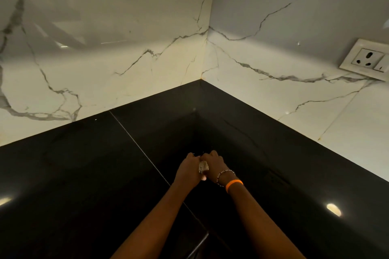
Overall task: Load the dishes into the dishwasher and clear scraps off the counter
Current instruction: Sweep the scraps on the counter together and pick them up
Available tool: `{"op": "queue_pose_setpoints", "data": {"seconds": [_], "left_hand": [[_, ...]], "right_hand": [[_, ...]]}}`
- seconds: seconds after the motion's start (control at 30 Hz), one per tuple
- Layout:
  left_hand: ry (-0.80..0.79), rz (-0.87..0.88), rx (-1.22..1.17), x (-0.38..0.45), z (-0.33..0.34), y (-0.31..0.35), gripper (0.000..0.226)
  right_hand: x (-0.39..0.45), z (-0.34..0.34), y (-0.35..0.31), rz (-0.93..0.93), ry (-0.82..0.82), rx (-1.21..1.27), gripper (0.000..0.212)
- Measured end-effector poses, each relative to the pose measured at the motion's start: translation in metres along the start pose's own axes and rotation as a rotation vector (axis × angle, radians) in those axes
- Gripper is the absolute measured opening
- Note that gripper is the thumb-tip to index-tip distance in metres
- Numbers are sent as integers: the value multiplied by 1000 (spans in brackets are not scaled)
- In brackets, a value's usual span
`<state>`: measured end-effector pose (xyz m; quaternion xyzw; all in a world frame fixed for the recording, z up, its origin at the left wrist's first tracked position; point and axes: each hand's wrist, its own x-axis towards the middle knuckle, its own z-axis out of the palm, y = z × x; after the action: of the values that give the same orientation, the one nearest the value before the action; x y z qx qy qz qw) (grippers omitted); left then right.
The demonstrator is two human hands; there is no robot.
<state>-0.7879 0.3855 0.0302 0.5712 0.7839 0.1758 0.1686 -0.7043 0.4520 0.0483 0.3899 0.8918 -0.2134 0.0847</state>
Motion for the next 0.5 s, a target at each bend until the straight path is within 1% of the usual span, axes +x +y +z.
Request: {"op": "queue_pose_setpoints", "data": {"seconds": [0.07,0.17,0.37,0.5], "left_hand": [[93,-46,-62,1,5,-2,20],[134,-115,-117,1,6,-3,12],[146,-197,-188,2,-1,-7,13],[128,-206,-238,3,-2,-10,12]], "right_hand": [[0,5,0,18,81,70,34],[3,7,0,17,153,85,27],[4,-1,1,99,179,114,28],[2,-3,11,202,197,313,23]]}}
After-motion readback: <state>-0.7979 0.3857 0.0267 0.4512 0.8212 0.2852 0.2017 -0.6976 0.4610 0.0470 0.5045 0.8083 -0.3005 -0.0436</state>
